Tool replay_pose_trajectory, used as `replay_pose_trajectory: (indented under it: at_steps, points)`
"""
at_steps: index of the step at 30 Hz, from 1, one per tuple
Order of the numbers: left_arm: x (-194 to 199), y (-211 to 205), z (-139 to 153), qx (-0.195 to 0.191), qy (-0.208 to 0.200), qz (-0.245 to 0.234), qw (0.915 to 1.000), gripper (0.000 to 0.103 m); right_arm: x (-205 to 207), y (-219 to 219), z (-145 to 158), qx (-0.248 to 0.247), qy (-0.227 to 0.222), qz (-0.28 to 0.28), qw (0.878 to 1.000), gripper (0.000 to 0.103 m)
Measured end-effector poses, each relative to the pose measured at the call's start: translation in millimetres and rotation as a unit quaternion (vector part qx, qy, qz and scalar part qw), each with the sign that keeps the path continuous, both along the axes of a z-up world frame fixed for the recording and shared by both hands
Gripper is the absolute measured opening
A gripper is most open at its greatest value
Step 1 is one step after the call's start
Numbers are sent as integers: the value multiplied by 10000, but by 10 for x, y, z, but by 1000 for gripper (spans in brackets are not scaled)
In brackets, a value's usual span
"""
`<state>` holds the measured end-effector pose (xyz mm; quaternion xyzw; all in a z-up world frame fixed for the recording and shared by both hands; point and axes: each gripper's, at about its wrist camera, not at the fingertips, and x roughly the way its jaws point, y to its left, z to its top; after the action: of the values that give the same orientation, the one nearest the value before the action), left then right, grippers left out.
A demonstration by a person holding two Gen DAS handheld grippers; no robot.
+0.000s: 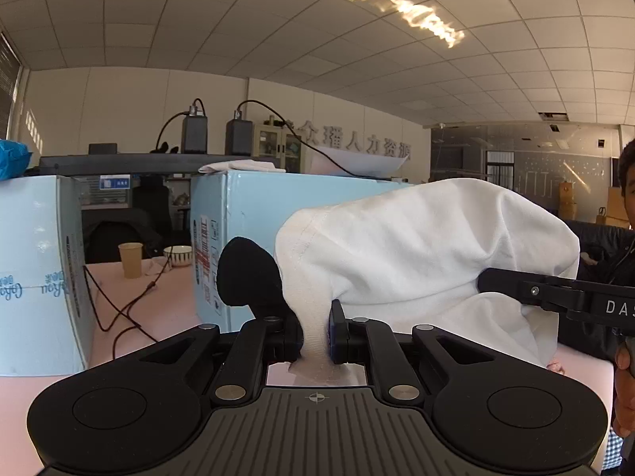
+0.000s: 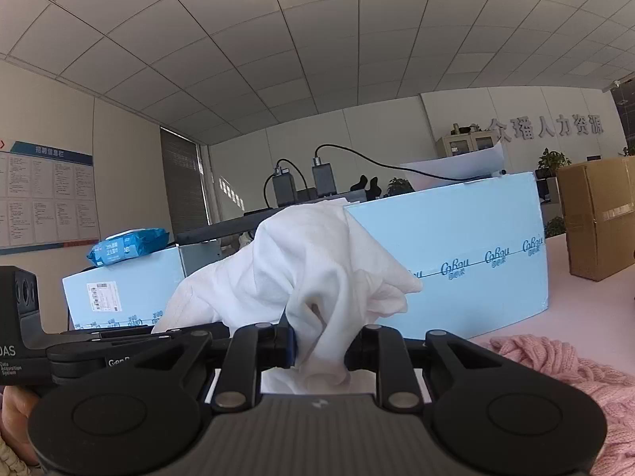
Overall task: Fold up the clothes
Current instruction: 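Grasp the white T-shirt with both grippers and lift it off the pile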
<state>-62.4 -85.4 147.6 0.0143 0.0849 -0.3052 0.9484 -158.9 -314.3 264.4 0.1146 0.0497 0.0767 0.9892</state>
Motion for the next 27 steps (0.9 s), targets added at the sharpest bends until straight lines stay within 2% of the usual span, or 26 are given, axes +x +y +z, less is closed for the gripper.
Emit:
replay_pose_trajectory:
  at_steps: [6,11,17,23,27]
  points:
    - [-65,751,166,-1,-37,794,9968,11,208,583,136,59,-64,865,9962,22]
    - [-238,1309,147,36,49,1456,9893,11,397,1142,162,118,197,1605,9868,22]
    - [-460,2015,-73,-77,474,2034,9779,11,521,1887,57,-127,628,2266,9719,22]
    - [-633,2481,-377,292,650,2668,9611,11,545,2533,-199,-443,1076,2775,9536,22]
    - [-606,2760,-624,197,1132,2967,9481,11,596,2957,-392,-752,1431,2903,9432,22]
